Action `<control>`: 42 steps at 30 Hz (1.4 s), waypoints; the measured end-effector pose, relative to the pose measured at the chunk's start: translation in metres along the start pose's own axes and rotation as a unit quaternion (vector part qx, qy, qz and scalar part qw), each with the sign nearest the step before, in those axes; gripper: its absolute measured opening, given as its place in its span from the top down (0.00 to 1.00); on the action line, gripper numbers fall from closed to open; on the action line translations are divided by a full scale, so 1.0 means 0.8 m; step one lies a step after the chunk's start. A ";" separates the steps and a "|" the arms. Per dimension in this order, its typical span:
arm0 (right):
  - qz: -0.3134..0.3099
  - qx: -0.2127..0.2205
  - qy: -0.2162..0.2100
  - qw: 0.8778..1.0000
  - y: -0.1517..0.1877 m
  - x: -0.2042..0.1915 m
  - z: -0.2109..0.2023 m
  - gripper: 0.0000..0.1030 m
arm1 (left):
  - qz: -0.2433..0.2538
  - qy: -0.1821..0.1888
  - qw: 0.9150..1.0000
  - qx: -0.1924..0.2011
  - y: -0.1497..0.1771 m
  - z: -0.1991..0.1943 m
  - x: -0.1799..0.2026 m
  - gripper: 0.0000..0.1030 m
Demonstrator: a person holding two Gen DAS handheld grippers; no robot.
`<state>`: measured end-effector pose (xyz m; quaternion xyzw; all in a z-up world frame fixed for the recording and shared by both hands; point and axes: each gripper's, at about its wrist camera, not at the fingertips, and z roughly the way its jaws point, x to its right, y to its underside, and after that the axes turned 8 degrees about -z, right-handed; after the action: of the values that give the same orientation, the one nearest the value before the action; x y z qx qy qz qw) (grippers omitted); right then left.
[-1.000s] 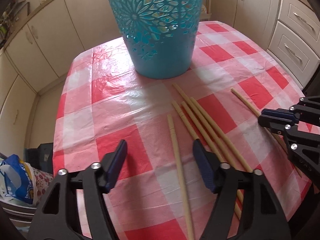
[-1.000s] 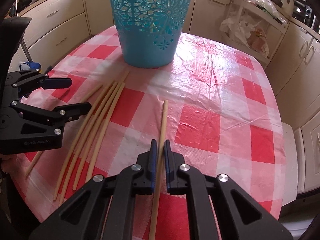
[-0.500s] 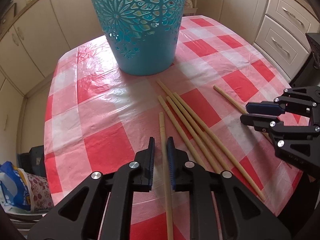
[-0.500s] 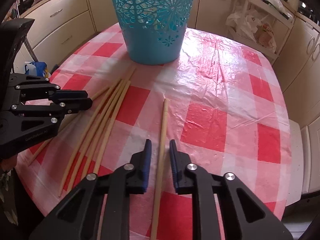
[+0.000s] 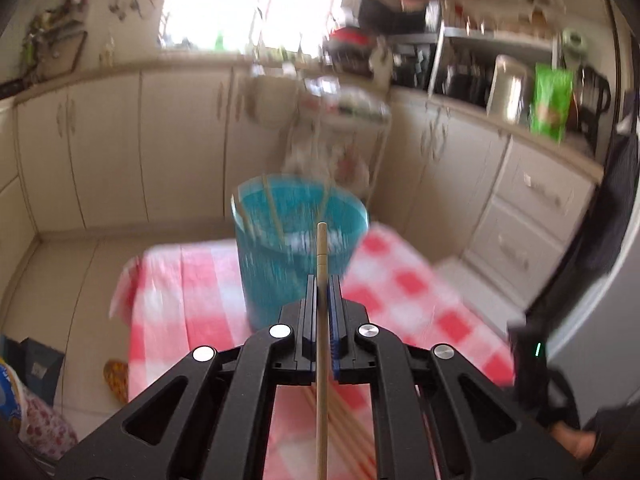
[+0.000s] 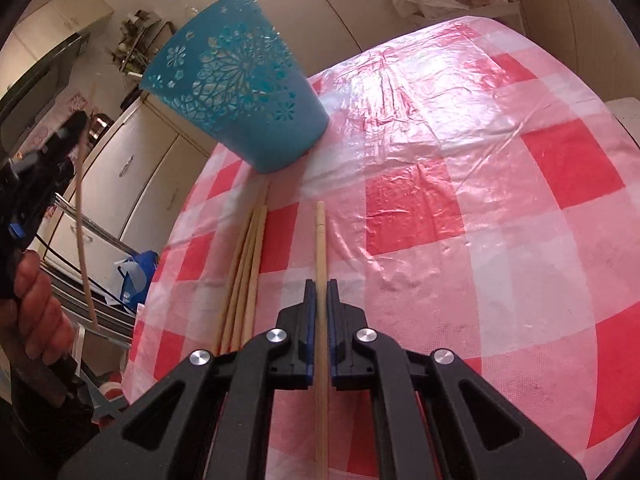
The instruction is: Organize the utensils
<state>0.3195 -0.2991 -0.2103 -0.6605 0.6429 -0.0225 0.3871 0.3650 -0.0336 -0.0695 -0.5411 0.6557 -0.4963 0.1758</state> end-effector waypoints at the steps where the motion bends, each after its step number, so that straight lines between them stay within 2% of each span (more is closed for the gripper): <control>1: 0.005 0.000 -0.005 1.000 -0.001 0.003 -0.001 0.94 | -0.007 0.000 1.000 0.020 -0.011 -0.003 0.002 0.95; 4: 0.013 0.002 -0.012 1.000 -0.001 0.007 -0.003 0.94 | -0.027 -0.008 0.995 0.094 -0.055 -0.006 0.009 0.95; 8: 0.010 0.003 -0.010 1.000 -0.002 0.005 -0.005 0.94 | -0.054 -0.020 0.984 0.171 -0.101 0.002 0.014 0.95; 14: 0.017 0.003 -0.018 1.000 -0.001 0.007 0.001 0.94 | -0.093 -0.044 0.962 0.254 -0.155 0.027 0.012 0.95; 17: 0.018 0.004 -0.019 1.000 0.000 0.009 -0.001 0.94 | -0.092 -0.066 0.956 0.271 -0.163 0.044 0.015 0.95; 20: 0.020 0.004 -0.022 1.000 0.000 0.011 -0.001 0.94 | -0.088 -0.085 0.956 0.267 -0.159 0.069 0.014 0.95; 25: 0.024 0.003 -0.025 0.999 0.000 0.012 -0.001 0.94 | -0.087 -0.109 0.961 0.238 -0.130 0.098 0.007 0.95; 30: 0.024 0.003 -0.025 0.999 0.000 0.012 -0.001 0.94 | -0.055 -0.127 0.971 0.194 -0.095 0.117 0.010 0.95; 35: 0.023 0.003 -0.024 0.999 0.000 0.011 0.000 0.94 | -0.044 -0.133 0.979 0.148 -0.061 0.123 0.000 0.94; 37: 0.023 0.003 -0.023 0.999 0.000 0.012 -0.001 0.94 | -0.038 -0.136 0.982 0.125 -0.050 0.123 -0.006 0.87; 41: 0.024 0.003 -0.024 0.999 0.000 0.012 -0.001 0.94 | -0.018 -0.142 0.985 0.100 -0.038 0.115 -0.011 0.59; 42: 0.024 0.003 -0.025 0.999 0.000 0.012 -0.001 0.94 | -0.017 -0.142 0.985 0.100 -0.038 0.109 -0.013 0.56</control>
<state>0.3207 -0.3077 -0.2142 -0.6441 0.6487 0.0009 0.4052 0.4516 -0.0623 -0.0861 -0.5967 0.5617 -0.4806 0.3121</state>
